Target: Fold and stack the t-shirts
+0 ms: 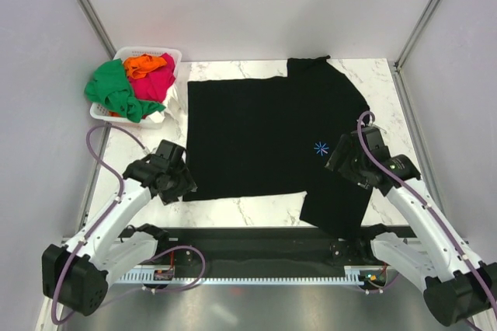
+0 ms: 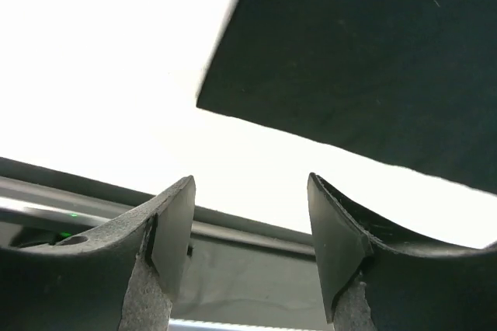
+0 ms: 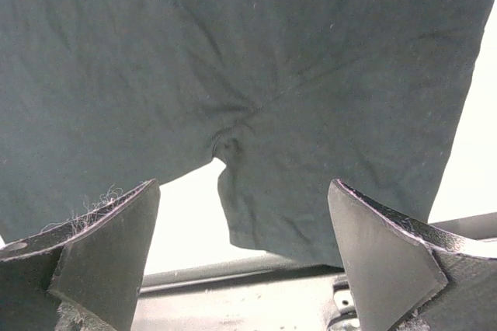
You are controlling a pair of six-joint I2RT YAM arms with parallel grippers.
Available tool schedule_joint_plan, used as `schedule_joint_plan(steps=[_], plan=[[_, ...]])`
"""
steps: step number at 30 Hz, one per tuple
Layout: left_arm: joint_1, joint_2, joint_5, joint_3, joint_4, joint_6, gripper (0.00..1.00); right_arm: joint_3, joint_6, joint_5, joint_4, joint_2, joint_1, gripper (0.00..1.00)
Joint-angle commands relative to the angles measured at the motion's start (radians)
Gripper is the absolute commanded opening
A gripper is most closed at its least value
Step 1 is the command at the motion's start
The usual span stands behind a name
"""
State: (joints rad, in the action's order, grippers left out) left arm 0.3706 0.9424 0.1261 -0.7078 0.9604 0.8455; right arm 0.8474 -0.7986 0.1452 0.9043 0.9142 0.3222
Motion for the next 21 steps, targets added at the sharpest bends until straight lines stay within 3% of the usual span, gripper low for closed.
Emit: schedule_joint_plan(steps=[1,8,17,21], plan=[[0.005,0.008,0.085,0.036,-0.066,0.157,0.67,-0.013,-0.037,-0.036,0.013,-0.035,0.006,0.97],[-0.004,0.119,0.058,0.165,-0.248,0.184,0.61,-0.067,0.001,-0.065,-0.021,-0.026,0.005,0.98],[-0.050,0.277,0.034,0.160,-0.322,0.141,0.52,0.030,0.078,-0.073,-0.120,0.189,0.002,0.98],[-0.068,0.263,0.029,0.172,-0.342,0.127,0.51,0.056,0.104,-0.078,-0.134,0.224,-0.002,0.98]])
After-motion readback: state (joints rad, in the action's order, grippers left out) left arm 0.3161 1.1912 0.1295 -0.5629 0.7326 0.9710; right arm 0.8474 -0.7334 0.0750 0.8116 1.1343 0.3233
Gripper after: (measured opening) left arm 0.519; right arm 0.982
